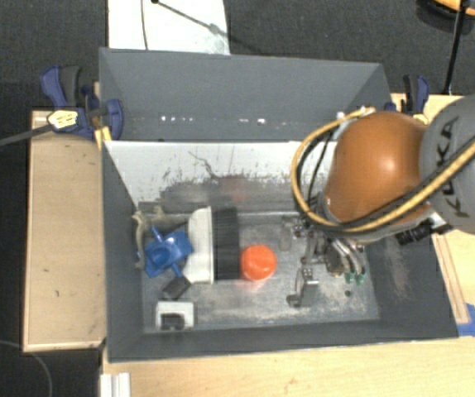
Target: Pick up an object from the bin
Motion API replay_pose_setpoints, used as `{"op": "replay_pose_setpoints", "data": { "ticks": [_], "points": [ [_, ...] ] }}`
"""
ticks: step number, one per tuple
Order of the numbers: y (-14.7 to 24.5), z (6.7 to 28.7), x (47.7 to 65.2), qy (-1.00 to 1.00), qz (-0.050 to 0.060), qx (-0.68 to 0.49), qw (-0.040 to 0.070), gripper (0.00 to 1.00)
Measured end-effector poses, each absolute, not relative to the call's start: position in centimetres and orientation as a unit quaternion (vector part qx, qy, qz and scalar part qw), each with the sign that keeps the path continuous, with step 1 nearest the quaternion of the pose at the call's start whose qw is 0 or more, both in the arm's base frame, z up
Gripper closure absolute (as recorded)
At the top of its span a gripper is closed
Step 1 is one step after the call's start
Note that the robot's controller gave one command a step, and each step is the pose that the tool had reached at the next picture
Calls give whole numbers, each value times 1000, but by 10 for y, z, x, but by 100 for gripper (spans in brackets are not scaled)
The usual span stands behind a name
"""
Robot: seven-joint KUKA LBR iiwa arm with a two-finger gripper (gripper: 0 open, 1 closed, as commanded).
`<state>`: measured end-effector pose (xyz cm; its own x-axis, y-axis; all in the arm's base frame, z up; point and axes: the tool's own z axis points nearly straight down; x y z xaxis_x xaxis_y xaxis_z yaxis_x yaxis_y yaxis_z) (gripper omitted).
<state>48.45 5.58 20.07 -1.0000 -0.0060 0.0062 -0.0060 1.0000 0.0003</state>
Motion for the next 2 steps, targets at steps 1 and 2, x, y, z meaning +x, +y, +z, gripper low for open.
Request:
{"op": "replay_pose_setpoints", "data": {
  "ticks": [1, 2],
  "points": [
    [55, 205, 486, -1000, 0, 2, -1, 0],
    [63, 166, 520, -1000, -1, 19, -4, 0]
  ]
}}
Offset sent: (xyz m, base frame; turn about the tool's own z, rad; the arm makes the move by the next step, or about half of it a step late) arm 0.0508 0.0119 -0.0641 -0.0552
